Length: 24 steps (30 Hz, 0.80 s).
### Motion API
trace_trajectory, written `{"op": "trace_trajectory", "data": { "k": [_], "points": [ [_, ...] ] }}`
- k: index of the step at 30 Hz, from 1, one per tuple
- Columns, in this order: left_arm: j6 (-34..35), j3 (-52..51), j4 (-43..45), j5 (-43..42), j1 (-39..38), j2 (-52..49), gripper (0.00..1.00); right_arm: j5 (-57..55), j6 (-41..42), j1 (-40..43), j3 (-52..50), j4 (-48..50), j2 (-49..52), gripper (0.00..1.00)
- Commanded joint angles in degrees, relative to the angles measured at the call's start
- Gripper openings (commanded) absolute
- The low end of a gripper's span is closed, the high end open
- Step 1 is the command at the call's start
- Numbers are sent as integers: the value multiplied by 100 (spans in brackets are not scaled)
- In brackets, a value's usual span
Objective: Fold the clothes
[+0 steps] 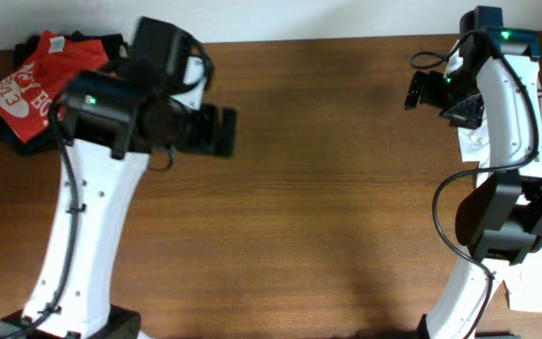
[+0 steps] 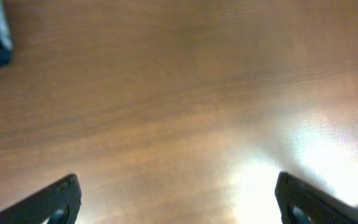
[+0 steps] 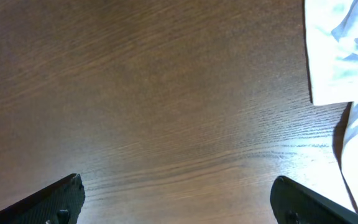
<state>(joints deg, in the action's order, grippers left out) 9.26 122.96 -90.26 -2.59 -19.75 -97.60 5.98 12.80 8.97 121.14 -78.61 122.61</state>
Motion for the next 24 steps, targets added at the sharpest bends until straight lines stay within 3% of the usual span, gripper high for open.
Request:
{"op": "trace_trajectory", "data": {
  "k": [1,6,8,10,12,13,15,17,21,23,24],
  "points": [
    [52,7,-376,197,-337,87,99,-68,-50,9,85,-7,-50,99],
    [15,-4,-621,197,-380,87,99,-66,-50,9,85,-7,-50,99],
    [-678,-245,-295,195,-385,103,99,-68,-50,9,85,-7,-52,99],
    [-1399,-1021,756,-50,-380,326,99,-68,-50,9,85,-7,-50,99],
    [-2227,-2328,2457,-446,-264,616,99,-66,-50,9,85,-7,-50,99],
    [-2527,-3198,3390,-1036,-15,750,99,-66,-50,9,85,-7,-50,98],
    [-2524,-4476,4468,-2118,529,1032,99,-68,-50,9,85,-7,-50,99],
    [-2522,-5547,5403,-2640,909,1440,99,-68,-50,9,85,-7,-50,99],
    [-2522,-7847,7945,-2328,1069,3158,99,-68,-50,9,85,-7,-50,99],
    [-2518,-9477,9700,-2337,1355,4503,99,-66,-50,9,85,-7,-50,99],
    [-2516,-10080,10091,-2337,1464,5132,99,-68,-50,9,85,-7,-50,99]
  ]
}}
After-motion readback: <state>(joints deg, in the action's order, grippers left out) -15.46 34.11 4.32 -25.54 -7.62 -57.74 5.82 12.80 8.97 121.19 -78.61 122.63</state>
